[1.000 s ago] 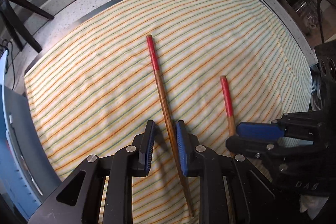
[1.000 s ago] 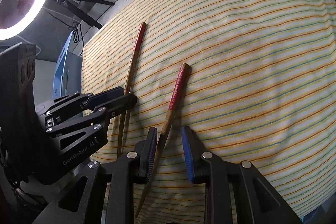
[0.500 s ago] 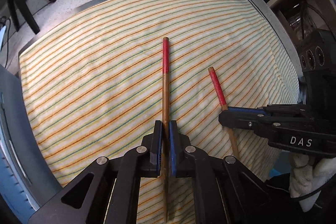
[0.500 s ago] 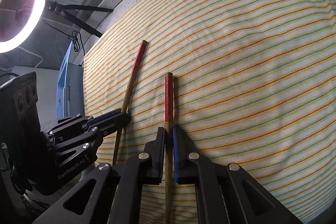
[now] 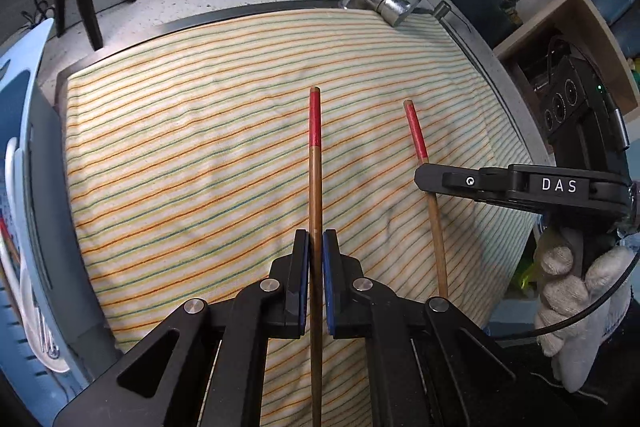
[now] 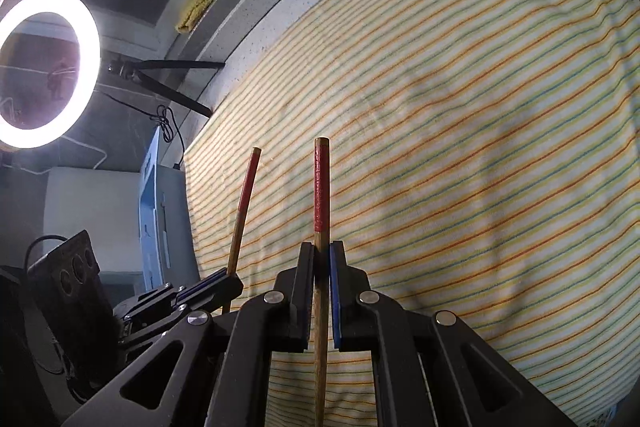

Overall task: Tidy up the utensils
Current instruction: 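Carry the chopstick into the blue basket and open the left gripper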

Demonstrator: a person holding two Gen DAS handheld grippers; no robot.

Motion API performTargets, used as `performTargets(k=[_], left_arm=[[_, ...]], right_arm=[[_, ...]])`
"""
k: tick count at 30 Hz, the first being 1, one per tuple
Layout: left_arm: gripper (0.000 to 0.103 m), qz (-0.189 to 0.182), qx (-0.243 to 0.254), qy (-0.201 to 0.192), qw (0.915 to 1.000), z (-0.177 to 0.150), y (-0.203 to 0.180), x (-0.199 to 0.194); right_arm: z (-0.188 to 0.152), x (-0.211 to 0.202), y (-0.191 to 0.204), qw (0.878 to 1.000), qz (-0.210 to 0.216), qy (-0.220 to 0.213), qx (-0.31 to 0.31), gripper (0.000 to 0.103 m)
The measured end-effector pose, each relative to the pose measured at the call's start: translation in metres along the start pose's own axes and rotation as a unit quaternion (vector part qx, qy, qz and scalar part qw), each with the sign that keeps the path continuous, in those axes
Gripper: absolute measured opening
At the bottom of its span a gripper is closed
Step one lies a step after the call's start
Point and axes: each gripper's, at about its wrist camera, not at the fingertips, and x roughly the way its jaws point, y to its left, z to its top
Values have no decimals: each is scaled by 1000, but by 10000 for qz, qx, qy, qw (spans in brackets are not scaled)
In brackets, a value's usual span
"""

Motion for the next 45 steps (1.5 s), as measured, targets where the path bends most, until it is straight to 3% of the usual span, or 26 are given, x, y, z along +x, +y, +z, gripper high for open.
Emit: performTargets(k=[8,13,21,29,45], left_arm=[[5,-28,-256,-421,9988,-9,19,-40],[5,171,-607,-739,9953,-20,49,-69],[5,805,-1386,-1141,9805,-49,113,-115],[5,1342,-1814,-1224,9665,-67,159,-134],[5,1326,-2207,-1118,9598,-67,205,-124]], right_arm=[[7,-6,48,9986,251,-22,-458,7],[12,5,91,9954,445,113,-837,7],[16,42,172,9853,755,476,-1458,7],[7,90,244,9732,784,737,-2035,7],[-8,182,276,9676,339,1201,-2197,7]])
